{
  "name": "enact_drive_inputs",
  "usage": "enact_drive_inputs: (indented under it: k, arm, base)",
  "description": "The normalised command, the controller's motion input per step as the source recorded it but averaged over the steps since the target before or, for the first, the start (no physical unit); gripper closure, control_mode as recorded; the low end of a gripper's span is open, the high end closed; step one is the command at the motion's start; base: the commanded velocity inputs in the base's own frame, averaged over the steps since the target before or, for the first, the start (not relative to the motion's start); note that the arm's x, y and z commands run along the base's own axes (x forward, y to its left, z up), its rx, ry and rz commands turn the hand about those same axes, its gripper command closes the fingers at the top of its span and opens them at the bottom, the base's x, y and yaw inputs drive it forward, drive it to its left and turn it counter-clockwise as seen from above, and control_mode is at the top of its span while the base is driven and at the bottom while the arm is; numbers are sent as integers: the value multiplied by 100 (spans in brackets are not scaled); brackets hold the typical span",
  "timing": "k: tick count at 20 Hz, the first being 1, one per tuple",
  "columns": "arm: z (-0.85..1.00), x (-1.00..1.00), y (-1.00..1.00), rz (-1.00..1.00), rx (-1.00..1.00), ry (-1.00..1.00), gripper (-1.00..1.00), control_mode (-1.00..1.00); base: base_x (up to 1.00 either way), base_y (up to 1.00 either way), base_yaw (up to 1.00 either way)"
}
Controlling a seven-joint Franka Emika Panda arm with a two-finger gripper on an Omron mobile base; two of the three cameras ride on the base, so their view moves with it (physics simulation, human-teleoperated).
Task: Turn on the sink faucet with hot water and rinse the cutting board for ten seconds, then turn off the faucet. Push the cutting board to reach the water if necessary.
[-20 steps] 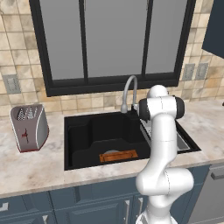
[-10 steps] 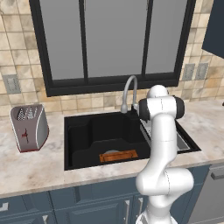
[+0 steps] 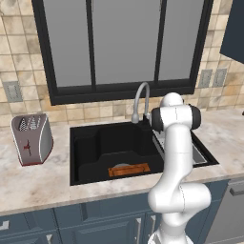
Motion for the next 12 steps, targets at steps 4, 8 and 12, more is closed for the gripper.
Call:
enact_drive_inputs:
  k: [4, 8, 12]
  arm:
    - [0, 0, -8, 0, 0, 0, -100, -100]
    - [0, 0, -7, 0, 0, 0, -100, -100]
    - [0, 0, -4, 0, 0, 0, -100, -100]
  base:
    - [0, 0, 0]
    - [0, 0, 0]
    - [0, 0, 0]
